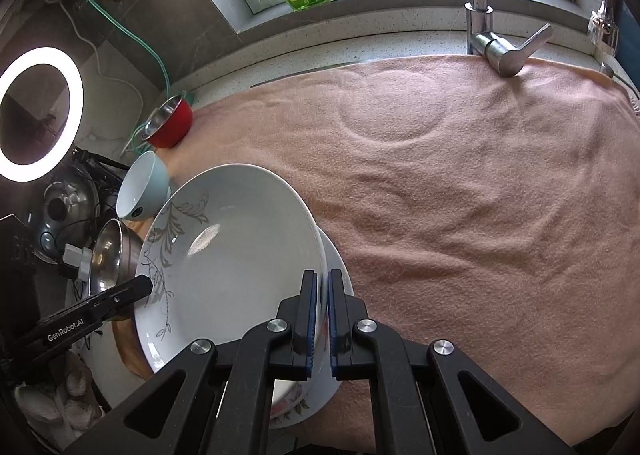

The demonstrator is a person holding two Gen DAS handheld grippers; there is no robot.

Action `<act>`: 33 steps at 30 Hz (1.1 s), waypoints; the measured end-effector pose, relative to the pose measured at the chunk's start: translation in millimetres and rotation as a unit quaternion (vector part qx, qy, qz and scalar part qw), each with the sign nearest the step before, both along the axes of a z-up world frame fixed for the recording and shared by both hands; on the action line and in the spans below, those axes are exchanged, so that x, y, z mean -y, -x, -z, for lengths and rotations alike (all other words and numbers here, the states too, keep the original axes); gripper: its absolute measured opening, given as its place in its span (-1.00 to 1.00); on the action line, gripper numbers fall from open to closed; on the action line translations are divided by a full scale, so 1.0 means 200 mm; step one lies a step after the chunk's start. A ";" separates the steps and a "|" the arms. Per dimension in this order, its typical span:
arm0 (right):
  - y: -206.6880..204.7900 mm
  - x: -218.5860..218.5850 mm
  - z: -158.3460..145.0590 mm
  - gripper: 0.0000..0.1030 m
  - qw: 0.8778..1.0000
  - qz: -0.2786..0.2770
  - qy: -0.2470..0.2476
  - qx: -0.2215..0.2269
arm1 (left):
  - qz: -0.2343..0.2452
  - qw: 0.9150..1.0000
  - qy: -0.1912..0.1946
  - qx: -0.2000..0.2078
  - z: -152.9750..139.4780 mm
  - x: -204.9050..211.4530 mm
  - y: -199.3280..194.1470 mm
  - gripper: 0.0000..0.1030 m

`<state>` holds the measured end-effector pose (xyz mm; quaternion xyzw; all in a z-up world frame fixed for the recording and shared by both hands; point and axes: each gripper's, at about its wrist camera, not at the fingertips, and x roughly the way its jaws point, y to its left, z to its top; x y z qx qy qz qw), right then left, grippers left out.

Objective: Organize plates and bowls
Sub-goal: 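Carry the upright white plate over the stacked flower plates, then lower the white plate onto the stacked flower plates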

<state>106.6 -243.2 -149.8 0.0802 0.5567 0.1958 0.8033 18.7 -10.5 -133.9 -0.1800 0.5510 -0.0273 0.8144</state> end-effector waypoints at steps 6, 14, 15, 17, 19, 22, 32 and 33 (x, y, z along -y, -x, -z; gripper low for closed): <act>0.02 0.00 0.03 -0.90 1.000 -0.001 0.003 -0.008 | 0.001 1.000 0.001 -0.003 0.02 0.00 0.03 -0.85; 0.04 -0.02 0.05 -0.90 1.000 -0.003 0.008 -0.009 | 0.000 1.000 0.001 -0.009 0.05 -0.02 0.06 -0.85; 0.04 -0.02 0.06 -0.90 1.000 -0.004 0.009 -0.009 | 0.001 1.000 0.001 -0.010 0.05 -0.02 0.06 -0.85; 0.04 -0.03 0.07 -0.90 1.000 -0.004 0.011 -0.010 | 0.001 1.000 -0.001 -0.011 0.05 -0.02 0.06 -0.85; 0.05 -0.03 0.07 -0.90 1.000 -0.005 0.013 -0.012 | 0.001 1.000 -0.001 -0.013 0.06 -0.02 0.06 -0.85; 0.05 -0.04 0.08 -0.90 1.000 -0.006 0.018 -0.011 | 0.000 1.000 0.001 -0.015 0.07 -0.02 0.07 -0.85; 0.06 -0.07 0.10 -0.90 0.999 -0.006 0.030 -0.006 | -0.002 1.000 0.001 -0.022 0.10 -0.03 0.08 -0.85; 0.06 -0.07 0.10 -0.90 0.999 -0.006 0.032 -0.005 | 0.000 1.000 -0.001 -0.023 0.10 -0.02 0.08 -0.85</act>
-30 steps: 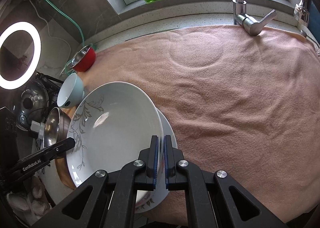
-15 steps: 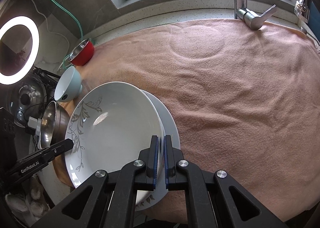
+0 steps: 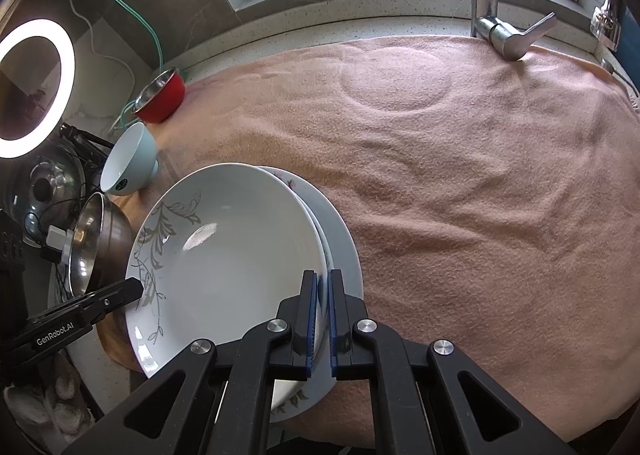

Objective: Organize plates and bowls
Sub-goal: 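Lower the white plate onto the stacked flower plates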

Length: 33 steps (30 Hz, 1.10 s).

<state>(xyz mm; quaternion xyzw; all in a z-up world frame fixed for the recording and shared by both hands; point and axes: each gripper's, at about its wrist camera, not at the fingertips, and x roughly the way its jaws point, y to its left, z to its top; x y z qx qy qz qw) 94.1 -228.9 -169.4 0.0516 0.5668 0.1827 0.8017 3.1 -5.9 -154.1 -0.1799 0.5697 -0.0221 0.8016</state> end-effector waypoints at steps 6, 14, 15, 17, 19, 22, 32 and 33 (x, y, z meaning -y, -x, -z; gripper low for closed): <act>0.00 0.00 0.00 -0.90 1.000 -0.002 0.009 0.004 | -0.001 1.000 0.002 0.000 0.01 0.01 0.00 -0.85; 0.00 -0.02 0.00 -0.85 1.000 -0.009 0.018 0.006 | 0.004 1.000 -0.002 -0.001 0.01 0.01 -0.01 -0.85; 0.00 -0.02 0.00 -0.84 1.000 -0.010 0.018 0.006 | 0.004 1.000 -0.001 -0.001 0.01 0.01 -0.01 -0.85; 0.00 -0.03 0.00 -0.84 1.000 -0.012 0.022 0.006 | 0.003 1.000 0.002 -0.002 0.01 0.01 -0.01 -0.85; 0.00 -0.03 0.00 -0.84 1.000 -0.012 0.024 0.006 | 0.003 1.000 0.003 -0.002 0.01 0.00 -0.01 -0.85; 0.00 -0.03 0.00 -0.84 1.000 -0.011 0.024 0.005 | 0.004 1.000 0.003 0.000 0.00 0.00 0.00 -0.85; 0.01 0.00 -0.04 -0.84 1.000 0.000 0.013 0.010 | 0.002 1.000 0.007 0.016 -0.06 -0.02 0.01 -0.85; 0.01 0.00 -0.05 -0.84 1.000 0.002 0.012 0.011 | 0.002 1.000 0.008 0.019 -0.07 -0.02 0.02 -0.85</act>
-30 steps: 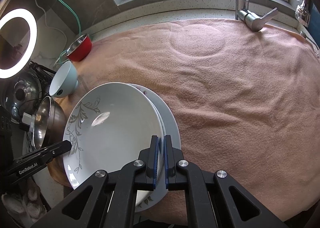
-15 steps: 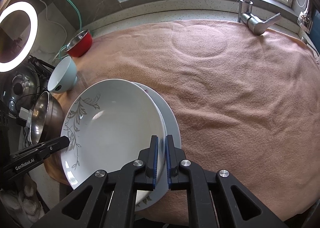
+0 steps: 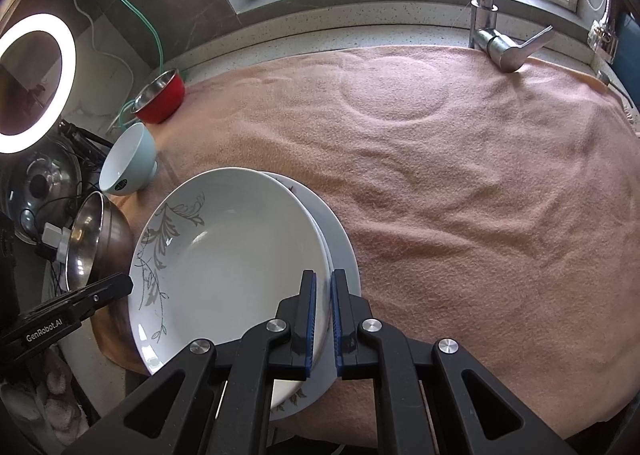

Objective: Organize plates and bowls
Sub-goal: 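Lower the white plate onto the stacked flower plates, then open both grippers to release the white plate rim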

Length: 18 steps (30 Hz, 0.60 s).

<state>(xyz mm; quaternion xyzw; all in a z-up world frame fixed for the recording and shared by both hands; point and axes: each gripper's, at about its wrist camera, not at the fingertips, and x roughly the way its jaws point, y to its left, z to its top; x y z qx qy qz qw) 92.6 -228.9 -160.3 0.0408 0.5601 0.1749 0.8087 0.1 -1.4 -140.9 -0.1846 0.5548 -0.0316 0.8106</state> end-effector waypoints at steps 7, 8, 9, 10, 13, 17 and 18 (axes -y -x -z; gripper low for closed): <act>0.01 0.00 -0.09 -0.81 1.000 0.005 -0.012 0.023 | -0.002 1.000 0.000 0.018 -0.06 -0.01 0.05 -0.85; 0.02 -0.01 -0.11 -0.81 1.000 0.004 -0.013 0.027 | -0.003 1.000 -0.004 0.020 -0.07 -0.02 0.05 -0.85; 0.02 -0.01 -0.12 -0.81 0.999 0.004 -0.014 0.031 | -0.005 1.000 -0.004 0.023 -0.08 -0.02 0.07 -0.85; 0.02 -0.02 -0.14 -0.81 0.999 0.005 -0.016 0.035 | -0.008 1.000 -0.001 0.024 -0.09 -0.03 0.08 -0.85; 0.03 -0.04 -0.18 -0.81 0.999 0.003 -0.024 0.041 | -0.017 0.999 0.008 0.028 -0.11 -0.08 0.10 -0.85; 0.04 -0.08 -0.22 -0.77 0.998 -0.003 -0.034 0.046 | -0.036 0.999 0.014 0.035 -0.13 -0.16 0.16 -0.81; 0.05 -0.09 -0.23 -0.76 0.998 -0.004 -0.038 0.046 | -0.042 0.998 0.013 0.037 -0.14 -0.18 0.17 -0.81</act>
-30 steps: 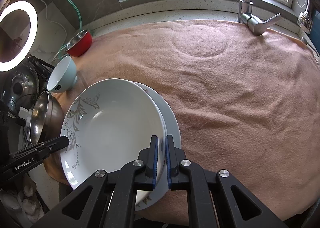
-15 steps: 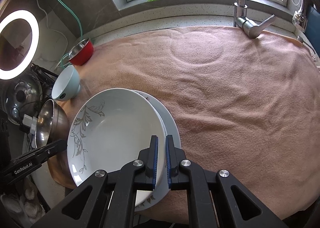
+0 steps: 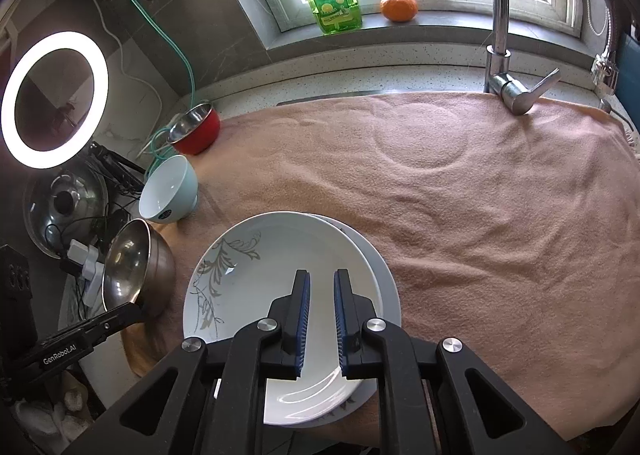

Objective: Organize plates and bowls
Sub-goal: 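Open both grippers to release the white plate rim, then move both open grippers to the rim of the large steel bowl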

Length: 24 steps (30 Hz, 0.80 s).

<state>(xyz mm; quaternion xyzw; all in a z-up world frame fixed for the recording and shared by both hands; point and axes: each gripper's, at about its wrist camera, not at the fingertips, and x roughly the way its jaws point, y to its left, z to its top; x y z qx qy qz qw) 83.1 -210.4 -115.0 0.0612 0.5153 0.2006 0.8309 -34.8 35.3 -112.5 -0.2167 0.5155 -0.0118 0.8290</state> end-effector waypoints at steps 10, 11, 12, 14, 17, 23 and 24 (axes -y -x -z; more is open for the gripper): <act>0.05 -0.18 -0.05 -0.66 0.999 -0.021 -0.031 -0.002 | -0.064 0.998 0.001 0.011 -0.04 -0.29 0.19 -0.81; 0.06 -0.20 -0.06 -0.66 0.999 -0.026 -0.034 -0.004 | -0.071 0.997 -0.001 0.011 -0.05 -0.32 0.21 -0.81; 0.06 -0.23 -0.06 -0.66 0.999 -0.032 -0.035 -0.005 | -0.077 0.997 -0.005 0.012 -0.05 -0.35 0.22 -0.81; 0.07 -0.29 -0.06 -0.66 0.998 -0.046 -0.035 -0.007 | -0.092 0.996 -0.003 0.013 -0.06 -0.40 0.24 -0.81; 0.06 -0.38 -0.06 -0.66 0.997 -0.072 -0.040 -0.014 | -0.116 0.993 -0.004 0.014 -0.07 -0.46 0.26 -0.81; 0.03 -0.55 -0.06 -0.66 0.990 -0.126 -0.052 -0.023 | -0.158 0.987 -0.002 0.005 -0.05 -0.55 0.26 -0.81; 0.02 -0.57 -0.06 -0.66 0.989 -0.135 -0.056 -0.027 | -0.162 0.987 -0.003 0.002 -0.04 -0.56 0.26 -0.81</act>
